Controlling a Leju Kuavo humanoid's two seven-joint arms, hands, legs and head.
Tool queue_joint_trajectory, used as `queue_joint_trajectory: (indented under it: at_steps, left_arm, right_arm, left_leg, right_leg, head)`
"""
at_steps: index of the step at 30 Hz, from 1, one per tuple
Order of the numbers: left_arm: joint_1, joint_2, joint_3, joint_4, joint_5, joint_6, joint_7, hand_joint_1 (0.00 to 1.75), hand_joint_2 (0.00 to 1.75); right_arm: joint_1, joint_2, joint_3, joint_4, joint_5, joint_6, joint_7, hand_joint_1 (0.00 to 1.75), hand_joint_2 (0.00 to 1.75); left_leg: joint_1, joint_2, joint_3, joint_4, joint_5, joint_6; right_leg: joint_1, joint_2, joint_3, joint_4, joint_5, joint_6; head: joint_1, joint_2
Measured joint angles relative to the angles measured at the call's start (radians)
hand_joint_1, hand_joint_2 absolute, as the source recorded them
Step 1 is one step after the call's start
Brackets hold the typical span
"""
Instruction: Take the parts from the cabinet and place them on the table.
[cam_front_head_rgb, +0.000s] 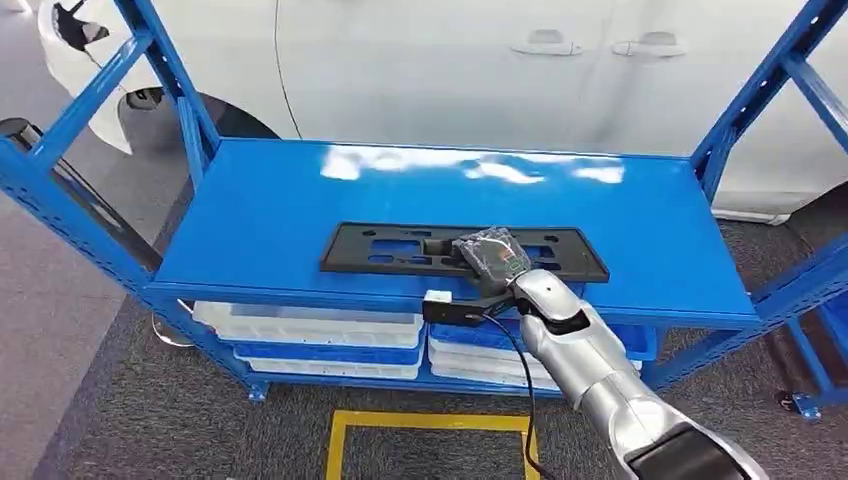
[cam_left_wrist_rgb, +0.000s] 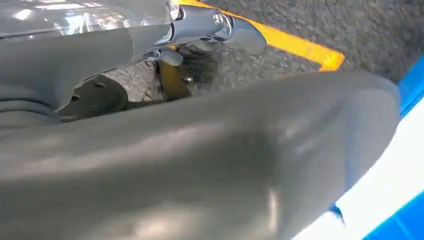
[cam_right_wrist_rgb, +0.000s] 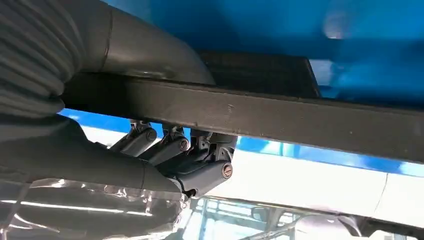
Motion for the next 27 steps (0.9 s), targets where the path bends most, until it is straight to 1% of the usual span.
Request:
queue_joint_trajectory:
  at_steps: [1, 2, 3, 4, 5, 6, 7, 8, 9, 10, 11, 12, 14, 15, 16, 17, 18, 19, 20, 21, 22, 23, 24, 25, 26, 27]
  left_arm:
    - [0.000, 0.000, 0.000, 0.000, 0.000, 0.000, 0.000, 0.00, 0.00]
    - [-0.001, 0.000, 0.000, 0.000, 0.000, 0.000, 0.000, 0.00, 0.00]
    - [-0.002, 0.000, 0.000, 0.000, 0.000, 0.000, 0.000, 0.00, 0.00]
    - [-0.002, 0.000, 0.000, 0.000, 0.000, 0.000, -0.001, 0.00, 0.00]
    - [-0.001, 0.000, 0.000, 0.000, 0.000, 0.000, -0.001, 0.00, 1.75]
    - [0.000, 0.001, 0.000, 0.000, 0.000, 0.000, -0.003, 0.00, 1.75]
    - [0.001, 0.001, 0.000, 0.000, 0.000, 0.000, -0.004, 0.00, 1.75]
    - [0.000, 0.001, 0.000, 0.000, 0.000, 0.000, -0.007, 0.00, 1.75]
    - [-0.001, 0.001, 0.000, 0.000, 0.000, -0.001, -0.010, 0.00, 1.75]
    - [-0.002, 0.000, 0.000, 0.000, 0.000, -0.001, -0.011, 0.00, 1.75]
    - [-0.002, 0.000, 0.000, 0.000, 0.000, -0.001, -0.011, 0.00, 1.75]
    - [-0.004, 0.000, 0.000, 0.000, 0.000, -0.002, -0.013, 0.00, 1.75]
    - [-0.005, 0.001, 0.000, 0.000, 0.000, -0.002, -0.017, 0.00, 1.75]
    - [-0.005, 0.001, 0.000, 0.000, 0.000, -0.002, -0.018, 0.00, 1.75]
    - [-0.006, 0.002, 0.000, 0.000, 0.000, -0.003, -0.019, 0.00, 1.75]
    - [-0.007, 0.002, 0.000, 0.000, 0.000, -0.003, -0.021, 0.00, 1.75]
    - [-0.010, 0.002, 0.000, 0.000, 0.001, -0.003, -0.021, 0.00, 1.75]
    - [-0.012, 0.002, 0.000, 0.000, 0.001, -0.004, -0.021, 0.00, 1.75]
    - [-0.013, 0.002, 0.000, 0.000, 0.001, -0.005, -0.021, 0.00, 1.75]
    - [-0.014, 0.002, 0.000, 0.000, 0.002, -0.006, -0.022, 0.00, 1.75]
    - [-0.014, 0.002, 0.000, 0.000, 0.003, -0.008, -0.023, 0.00, 1.75]
    - [-0.015, 0.002, 0.000, 0.000, 0.006, -0.010, -0.024, 0.00, 1.75]
    - [-0.017, 0.002, 0.000, 0.000, 0.009, -0.016, -0.027, 0.00, 1.75]
    - [-0.020, 0.002, 0.000, 0.000, 0.010, -0.020, -0.028, 0.00, 1.75]
    - [-0.022, 0.002, 0.000, 0.000, 0.011, -0.024, -0.029, 0.00, 1.75]
    - [-0.025, 0.002, 0.000, 0.000, 0.012, -0.027, -0.030, 0.00, 1.75]
  right_arm:
    - [0.001, -0.002, -0.002, -0.001, -0.006, -0.002, -0.003, 1.75, 1.75]
    - [0.000, -0.002, -0.004, -0.002, -0.018, -0.003, -0.013, 1.75, 1.75]
    - [0.001, -0.003, -0.005, -0.002, -0.031, -0.005, -0.022, 1.75, 1.75]
    - [0.005, -0.005, -0.008, -0.002, -0.055, -0.006, -0.039, 1.75, 1.75]
    - [0.011, -0.006, -0.011, -0.009, -0.076, -0.006, -0.054, 1.75, 1.75]
    - [0.016, -0.008, -0.015, -0.016, -0.097, -0.005, -0.068, 1.75, 1.75]
    - [0.019, -0.010, -0.018, -0.025, -0.119, -0.001, -0.080, 1.75, 1.75]
    - [0.019, -0.011, -0.024, -0.040, -0.142, 0.006, -0.093, 1.75, 1.75]
    - [0.018, -0.011, -0.032, -0.058, -0.171, 0.010, -0.106, 1.75, 1.75]
    - [0.017, -0.012, -0.037, -0.076, -0.196, 0.015, -0.118, 1.75, 1.75]
    - [0.016, -0.012, -0.042, -0.087, -0.214, 0.021, -0.127, 1.75, 1.75]
    - [0.015, -0.012, -0.052, -0.113, -0.255, 0.034, -0.147, 1.75, 1.75]
    - [0.017, -0.013, -0.067, -0.155, -0.333, 0.065, -0.184, 1.75, 1.75]
    - [0.018, -0.014, -0.076, -0.179, -0.376, 0.086, -0.205, 1.75, 1.75]
    - [0.018, -0.014, -0.084, -0.204, -0.417, 0.100, -0.222, 1.75, 1.75]
    - [0.016, -0.013, -0.089, -0.227, -0.449, 0.115, -0.232, 1.75, 1.75]
    - [0.016, -0.011, -0.094, -0.249, -0.497, 0.145, -0.249, 1.75, 1.75]
    - [0.018, -0.010, -0.100, -0.262, -0.543, 0.177, -0.265, 1.75, 1.75]
    - [0.019, -0.008, -0.103, -0.278, -0.588, 0.204, -0.277, 1.75, 1.75]
    - [0.019, -0.007, -0.104, -0.292, -0.633, 0.232, -0.284, 1.75, 1.75]
    - [0.019, -0.005, -0.105, -0.300, -0.664, 0.249, -0.289, 1.75, 1.75]
    - [0.019, -0.004, -0.105, -0.308, -0.693, 0.266, -0.293, 1.75, 1.75]
    - [0.019, -0.001, -0.105, -0.324, -0.750, 0.302, -0.304, 1.75, 1.75]
    - [0.018, 0.003, -0.106, -0.340, -0.803, 0.335, -0.311, 1.75, 1.75]
    - [0.016, 0.011, -0.106, -0.357, -0.850, 0.366, -0.315, 1.75, 1.75]
    - [0.009, 0.021, -0.106, -0.368, -0.889, 0.392, -0.314, 1.75, 1.75]
  left_leg:
    - [0.004, 0.002, 0.004, -0.006, 0.006, 0.008]
    - [0.003, 0.002, 0.003, -0.008, 0.007, 0.013]
    - [0.003, 0.003, 0.002, -0.008, 0.008, 0.015]
    - [0.001, 0.003, 0.001, -0.008, 0.007, 0.017]
    - [0.000, 0.003, 0.000, -0.007, 0.007, 0.019]
    - [-0.001, 0.003, 0.000, -0.006, 0.007, 0.019]
    - [-0.001, 0.003, 0.001, -0.006, 0.006, 0.018]
    - [-0.001, 0.002, 0.003, -0.005, 0.005, 0.017]
    - [-0.001, 0.002, 0.005, -0.002, 0.003, 0.014]
    - [-0.001, 0.003, 0.006, 0.000, 0.001, 0.011]
    - [-0.001, 0.003, 0.005, 0.001, -0.001, 0.008]
    - [-0.008, 0.002, 0.000, 0.006, -0.005, 0.001]
    - [-0.007, 0.002, 0.001, 0.003, -0.004, -0.008]
    - [-0.007, 0.003, 0.002, 0.001, -0.004, -0.015]
    - [-0.005, 0.003, -0.002, 0.007, -0.010, -0.020]
    - [-0.004, 0.003, -0.012, 0.037, -0.034, -0.026]
    - [-0.002, 0.003, -0.041, 0.102, -0.074, -0.031]
    - [0.001, 0.003, -0.079, 0.186, -0.114, -0.035]
    - [0.001, 0.003, -0.115, 0.262, -0.143, -0.039]
    - [0.001, 0.003, -0.140, 0.312, -0.152, -0.041]
    - [0.001, 0.003, -0.144, 0.318, -0.146, -0.042]
    - [0.001, 0.003, -0.141, 0.310, -0.136, -0.041]
    - [0.001, 0.003, -0.121, 0.260, -0.098, -0.040]
    - [0.001, 0.003, -0.085, 0.181, -0.052, -0.036]
    - [0.001, 0.003, -0.041, 0.084, -0.004, -0.032]
    - [-0.001, 0.004, -0.016, 0.019, 0.008, -0.024]
  right_leg:
    - [-0.006, -0.001, -0.002, 0.011, -0.010, 0.004]
    - [-0.005, -0.002, -0.021, 0.051, -0.041, 0.006]
    - [-0.005, -0.002, -0.050, 0.112, -0.075, 0.009]
    - [-0.006, -0.002, -0.099, 0.217, -0.122, 0.012]
    - [-0.006, -0.002, -0.134, 0.290, -0.146, 0.014]
    - [-0.006, -0.002, -0.153, 0.326, -0.148, 0.015]
    - [-0.006, -0.002, -0.147, 0.308, -0.125, 0.014]
    - [-0.006, -0.002, -0.120, 0.250, -0.088, 0.012]
    - [-0.006, -0.002, -0.066, 0.140, -0.033, 0.008]
    - [-0.006, -0.002, -0.028, 0.062, -0.001, 0.003]
    - [-0.005, -0.002, -0.010, 0.021, 0.000, -0.001]
    - [0.001, -0.002, -0.007, 0.009, -0.004, -0.006]
    - [0.004, -0.002, -0.009, 0.011, -0.006, -0.014]
    - [0.002, -0.002, -0.009, 0.008, -0.002, -0.021]
    - [-0.006, -0.004, -0.006, -0.001, 0.003, -0.030]
    - [-0.006, -0.004, -0.005, -0.002, 0.004, -0.034]
    - [-0.006, -0.004, -0.005, -0.002, 0.003, -0.038]
    - [-0.004, -0.005, -0.005, -0.002, 0.003, -0.039]
    - [-0.004, -0.005, -0.006, -0.002, 0.003, -0.039]
    - [-0.004, -0.005, -0.007, -0.001, 0.003, -0.039]
    - [-0.004, -0.004, -0.006, -0.001, 0.003, -0.039]
    - [-0.004, -0.004, -0.006, -0.001, 0.003, -0.039]
    - [-0.004, -0.004, -0.005, 0.000, 0.002, -0.039]
    - [-0.004, -0.003, -0.004, 0.001, 0.001, -0.037]
    - [-0.004, -0.003, -0.003, 0.002, -0.001, -0.035]
    - [-0.004, -0.003, -0.004, 0.003, -0.002, -0.032]
  head:
    - [0.000, 0.000]
    - [0.002, 0.000]
    - [0.002, 0.000]
    - [0.002, 0.000]
    - [0.002, 0.000]
    - [0.002, 0.000]
    - [0.002, 0.000]
    - [0.002, 0.000]
    - [0.002, 0.000]
    - [0.002, 0.000]
    - [0.002, 0.000]
    - [0.000, 0.000]
    - [0.001, 0.000]
    - [0.001, 0.000]
    - [0.002, 0.000]
    - [0.000, 0.000]
    - [-0.003, 0.000]
    - [-0.003, 0.000]
    - [-0.002, 0.000]
    - [-0.003, 0.000]
    - [-0.003, 0.000]
    - [-0.003, 0.000]
    - [-0.003, 0.000]
    - [-0.003, 0.000]
    - [-0.003, 0.000]
    - [-0.002, 0.000]
